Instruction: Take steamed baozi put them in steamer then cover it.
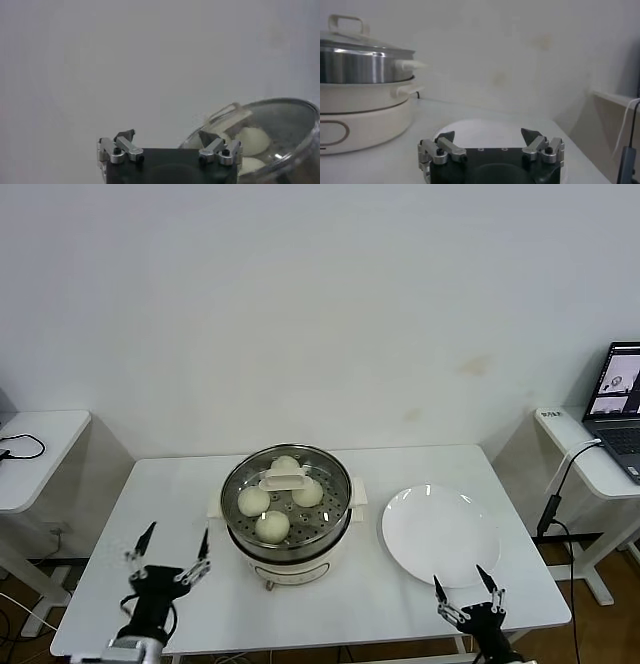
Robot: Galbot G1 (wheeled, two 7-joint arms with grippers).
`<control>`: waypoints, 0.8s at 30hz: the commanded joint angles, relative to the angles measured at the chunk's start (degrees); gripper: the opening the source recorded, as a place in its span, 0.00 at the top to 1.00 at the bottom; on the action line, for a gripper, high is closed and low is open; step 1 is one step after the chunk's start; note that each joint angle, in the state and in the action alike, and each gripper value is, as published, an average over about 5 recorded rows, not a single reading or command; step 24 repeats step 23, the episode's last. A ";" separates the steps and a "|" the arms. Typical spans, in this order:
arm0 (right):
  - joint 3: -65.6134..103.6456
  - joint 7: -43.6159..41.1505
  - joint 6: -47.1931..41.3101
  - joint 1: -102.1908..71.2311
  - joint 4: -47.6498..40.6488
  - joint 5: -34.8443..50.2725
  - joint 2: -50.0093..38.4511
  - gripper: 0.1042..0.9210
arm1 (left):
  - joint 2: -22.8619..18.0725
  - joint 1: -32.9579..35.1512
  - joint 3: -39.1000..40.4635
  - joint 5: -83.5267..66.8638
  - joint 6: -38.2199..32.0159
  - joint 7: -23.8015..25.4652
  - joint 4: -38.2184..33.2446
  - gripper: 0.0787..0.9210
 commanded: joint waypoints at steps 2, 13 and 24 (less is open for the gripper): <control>-1.54 -0.02 -0.27 -0.53 1.67 -0.16 -0.84 0.12 | -1.49 6.25 -7.98 -16.55 -7.04 -1.06 7.96 0.12; -2.35 0.04 -0.29 -1.13 2.81 -0.22 -0.29 0.12 | -1.28 6.23 -8.70 -14.72 -6.65 1.87 7.85 0.12; -2.31 0.30 -0.59 -1.35 2.99 -0.07 -0.48 0.12 | -1.49 5.87 -7.69 -12.87 -6.94 3.04 8.48 0.12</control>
